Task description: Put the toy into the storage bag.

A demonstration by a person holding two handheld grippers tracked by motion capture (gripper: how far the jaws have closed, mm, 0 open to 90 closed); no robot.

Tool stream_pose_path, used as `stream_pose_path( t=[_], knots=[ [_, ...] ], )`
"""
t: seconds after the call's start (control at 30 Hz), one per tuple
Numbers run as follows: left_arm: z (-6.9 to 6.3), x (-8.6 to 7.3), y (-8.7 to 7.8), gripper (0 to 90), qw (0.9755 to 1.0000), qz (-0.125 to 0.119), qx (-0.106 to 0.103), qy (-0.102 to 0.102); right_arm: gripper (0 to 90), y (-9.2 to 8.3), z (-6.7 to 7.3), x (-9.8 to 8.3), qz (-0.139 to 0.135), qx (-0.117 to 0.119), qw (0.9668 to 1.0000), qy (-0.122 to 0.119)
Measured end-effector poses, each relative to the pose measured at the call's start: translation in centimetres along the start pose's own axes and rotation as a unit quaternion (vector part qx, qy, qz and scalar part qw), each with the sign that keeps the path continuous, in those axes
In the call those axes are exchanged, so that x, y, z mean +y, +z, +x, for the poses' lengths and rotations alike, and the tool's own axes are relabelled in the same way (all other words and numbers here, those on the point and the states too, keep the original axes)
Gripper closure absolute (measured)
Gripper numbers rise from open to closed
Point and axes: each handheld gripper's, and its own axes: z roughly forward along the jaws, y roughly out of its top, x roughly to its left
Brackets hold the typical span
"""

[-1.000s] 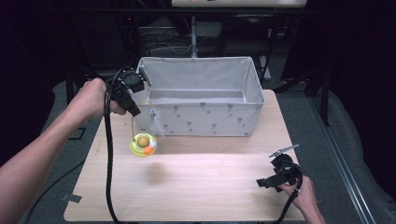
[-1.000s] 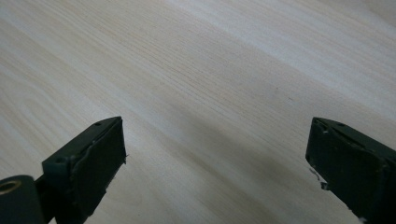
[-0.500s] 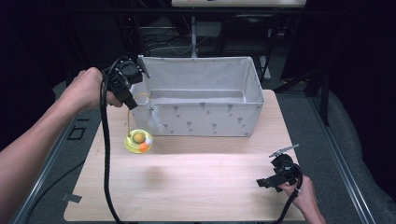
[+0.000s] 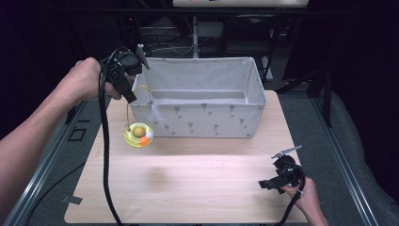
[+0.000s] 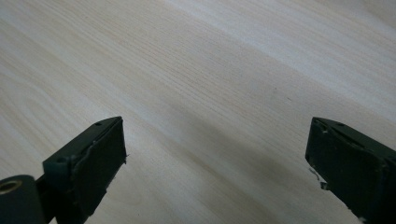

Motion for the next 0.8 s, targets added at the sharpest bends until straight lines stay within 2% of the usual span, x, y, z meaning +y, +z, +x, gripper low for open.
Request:
stream_pose_path(
  t=[0.43,0.8],
  knots=[
    [0.6,0.1,-1.1,88.6,0.9999,0.005,0.005,-0.008,4.7,0.0,-0.1,0.0,0.001,0.0,1.0,-0.001],
    [1.3,0.5,-3.2,88.6,0.9997,-0.002,0.016,-0.018,4.7,-0.1,-0.1,0.0,0.004,0.001,1.0,-0.001]
  ],
)
